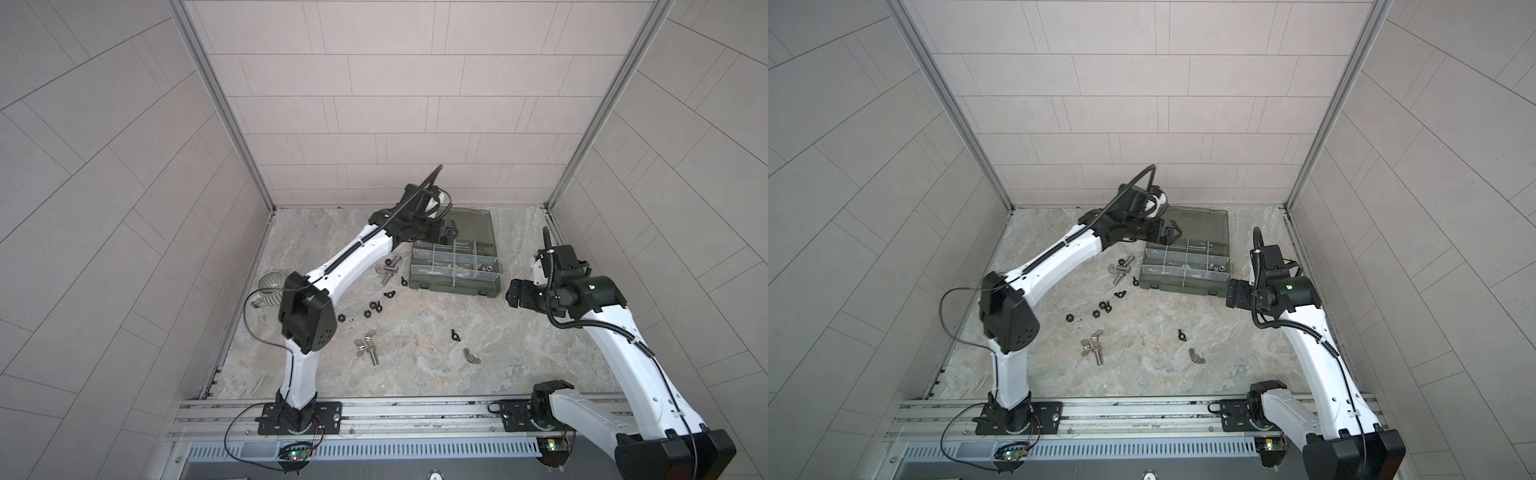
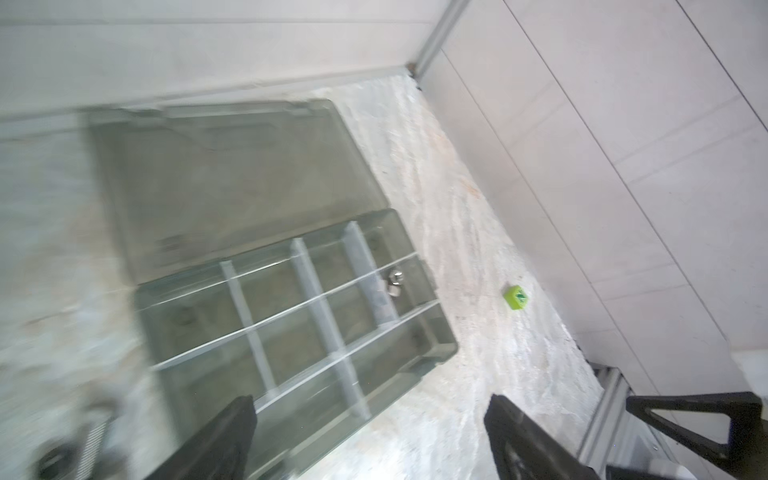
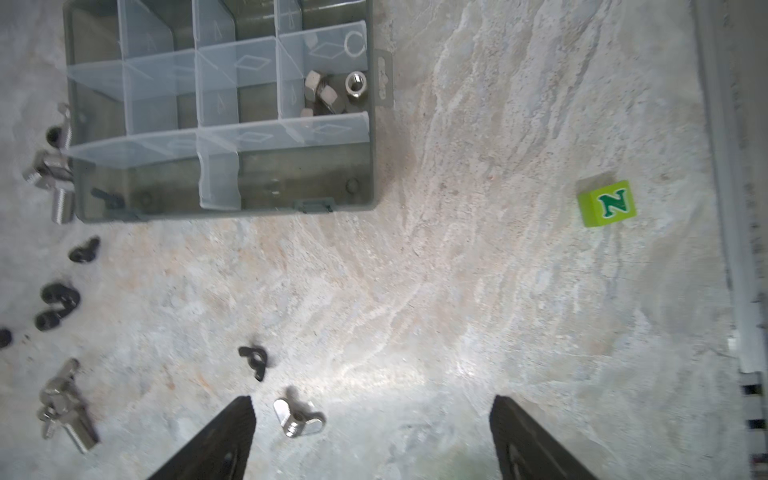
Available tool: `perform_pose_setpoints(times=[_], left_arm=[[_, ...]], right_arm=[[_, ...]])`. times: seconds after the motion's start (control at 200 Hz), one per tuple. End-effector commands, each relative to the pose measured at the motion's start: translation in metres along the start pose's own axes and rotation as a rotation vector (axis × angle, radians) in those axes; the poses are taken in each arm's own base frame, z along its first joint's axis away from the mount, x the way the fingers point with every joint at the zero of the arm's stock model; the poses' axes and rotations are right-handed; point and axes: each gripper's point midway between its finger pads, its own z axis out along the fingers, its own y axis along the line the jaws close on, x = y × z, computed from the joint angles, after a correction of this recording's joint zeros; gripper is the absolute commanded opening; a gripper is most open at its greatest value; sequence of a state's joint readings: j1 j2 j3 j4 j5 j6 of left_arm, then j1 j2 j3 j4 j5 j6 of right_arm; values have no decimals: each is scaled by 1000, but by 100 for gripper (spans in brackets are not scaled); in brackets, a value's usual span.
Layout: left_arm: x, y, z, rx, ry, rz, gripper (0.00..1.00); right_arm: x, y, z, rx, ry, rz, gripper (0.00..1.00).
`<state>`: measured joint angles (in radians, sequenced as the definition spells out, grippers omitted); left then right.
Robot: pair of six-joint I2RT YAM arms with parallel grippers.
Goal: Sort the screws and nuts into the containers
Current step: 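Move the left gripper to the silver bolts while the right arm nears the box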
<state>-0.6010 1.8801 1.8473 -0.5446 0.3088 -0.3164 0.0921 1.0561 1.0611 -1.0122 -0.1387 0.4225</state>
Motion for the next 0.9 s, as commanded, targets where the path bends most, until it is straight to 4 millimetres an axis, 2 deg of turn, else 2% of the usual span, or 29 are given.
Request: perform_pose_setpoints(times=[0.0, 0.16, 0.245, 0.315, 0.42, 0.545, 0.74, 0.896], left_arm=[[55, 55, -24, -181, 148, 40, 94], [103, 100, -66, -300, 218, -7, 94], [122, 116, -76, -330, 228, -46, 94], [129, 129, -76, -341, 222, -77, 94], [126, 148, -67, -353, 223, -127, 92], [118, 160, -46, -340, 286, -149, 87], [113, 173, -3, -330, 366, -158, 78], [104, 183, 19, -372, 375, -90, 74]], right_arm=[[-17, 26, 22, -61, -15, 8, 84], [-24, 70, 51, -77, 52, -41, 80], [-23, 96, 63, -80, 93, -100, 79], [-20, 117, 71, -108, 157, -136, 80], [-22, 133, 79, -94, 214, -165, 86], [-32, 145, 75, -93, 199, -215, 95], [-35, 148, 65, -109, 199, -235, 99], [-33, 140, 54, -100, 197, -245, 99]])
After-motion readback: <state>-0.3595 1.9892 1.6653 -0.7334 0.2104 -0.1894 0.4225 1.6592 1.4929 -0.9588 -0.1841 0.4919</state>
